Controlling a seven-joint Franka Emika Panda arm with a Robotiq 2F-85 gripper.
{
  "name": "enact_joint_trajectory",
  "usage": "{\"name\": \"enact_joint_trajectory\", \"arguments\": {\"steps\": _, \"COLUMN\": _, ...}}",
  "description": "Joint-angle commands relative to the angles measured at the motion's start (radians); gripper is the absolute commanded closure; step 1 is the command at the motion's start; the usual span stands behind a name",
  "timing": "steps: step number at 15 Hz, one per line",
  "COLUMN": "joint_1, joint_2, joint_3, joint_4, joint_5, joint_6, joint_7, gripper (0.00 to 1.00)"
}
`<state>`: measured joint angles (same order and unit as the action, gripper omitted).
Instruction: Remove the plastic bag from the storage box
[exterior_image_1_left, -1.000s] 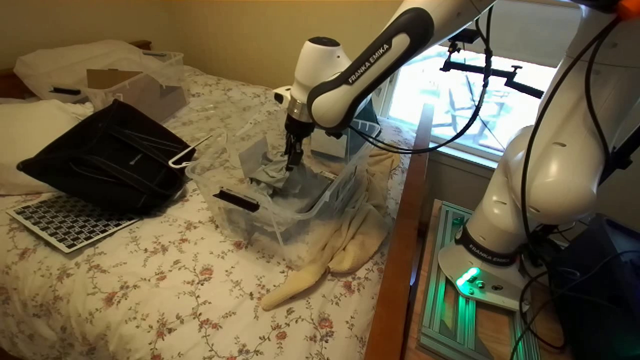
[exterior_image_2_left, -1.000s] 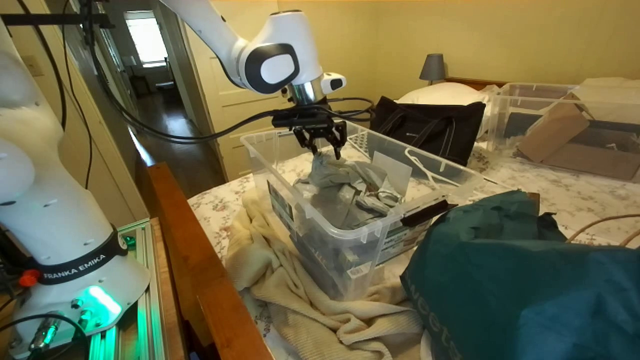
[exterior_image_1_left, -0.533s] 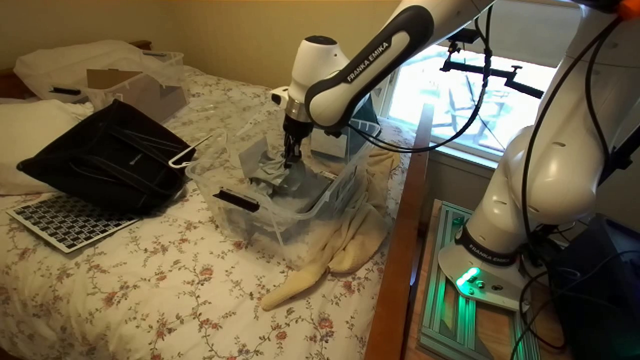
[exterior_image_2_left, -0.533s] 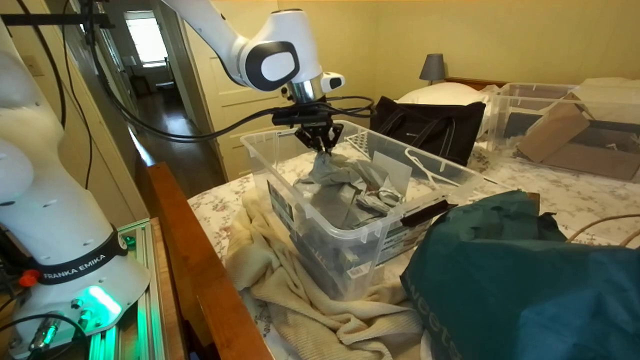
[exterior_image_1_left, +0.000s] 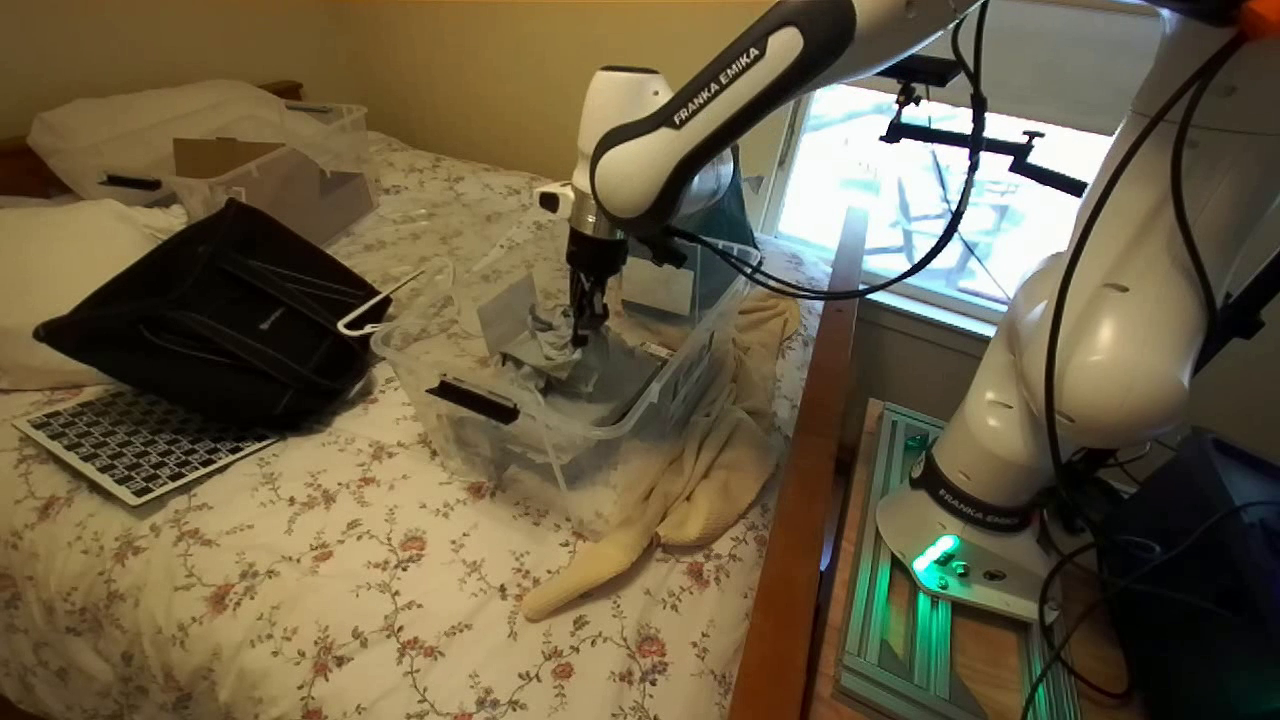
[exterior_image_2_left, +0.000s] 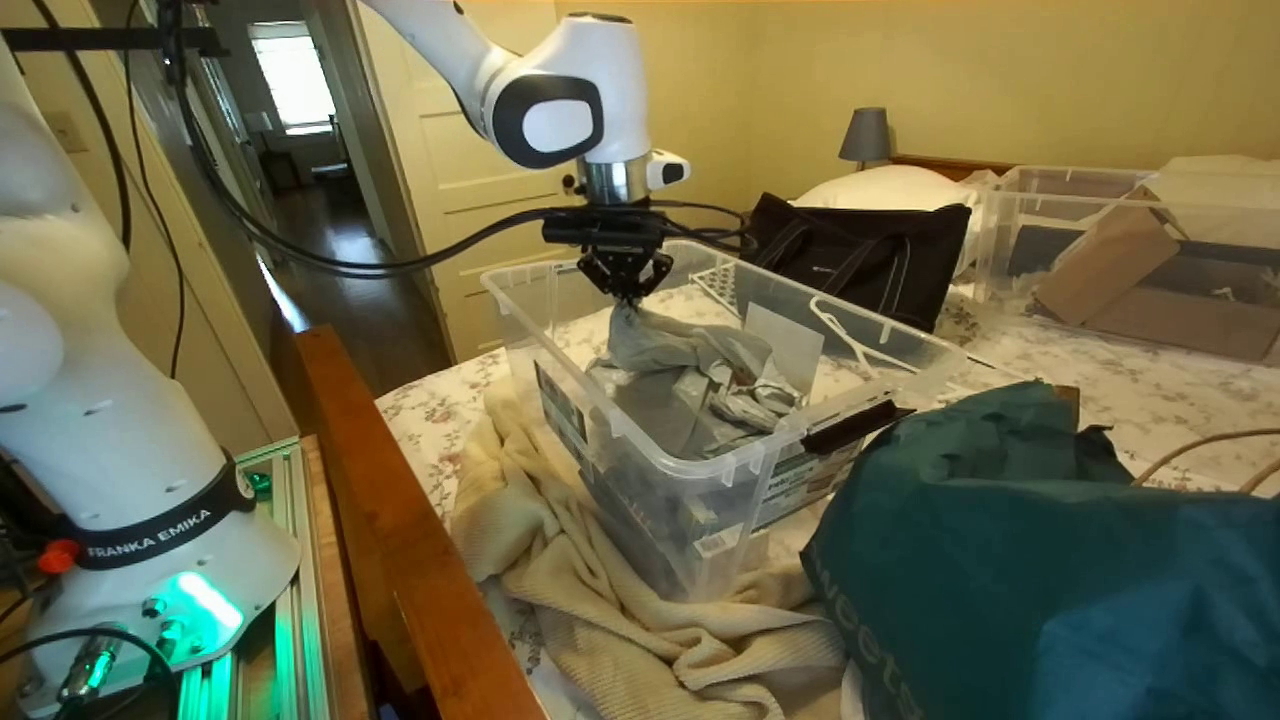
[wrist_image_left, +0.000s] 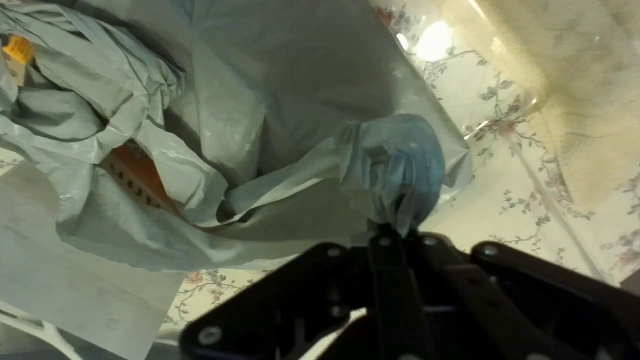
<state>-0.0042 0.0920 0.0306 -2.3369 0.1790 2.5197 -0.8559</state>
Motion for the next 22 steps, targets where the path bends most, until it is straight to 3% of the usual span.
{"name": "enact_joint_trajectory", "arguments": {"steps": 1, "joint_1": -0.032, "joint_2": -0.003, "joint_3": 0.013, "joint_4": 0.048, "joint_5": 0.130, "joint_6": -0.123, "joint_7": -0.144, "gripper": 0.99}}
{"name": "enact_joint_trajectory", "arguments": {"steps": 9, "joint_1": -0.079, "joint_2": 0.009, "joint_3": -0.017, "joint_4": 0.161, "joint_5": 0.369, "joint_6": -0.413, "joint_7": -0.400, "gripper": 0.99}}
{"name": "enact_joint_trajectory", "arguments": {"steps": 14, "joint_1": -0.101, "joint_2": 0.018, "joint_3": -0.051, "joint_4": 0.235, "joint_5": 0.417, "joint_6": -0.554, "joint_7": -0.394, "gripper": 0.99}}
{"name": "enact_joint_trajectory", "arguments": {"steps": 22, "joint_1": -0.111, "joint_2": 0.002, "joint_3": -0.083, "joint_4": 0.321, "joint_5": 0.477, "joint_6": -0.676, "joint_7": -0.286, "gripper": 0.99}}
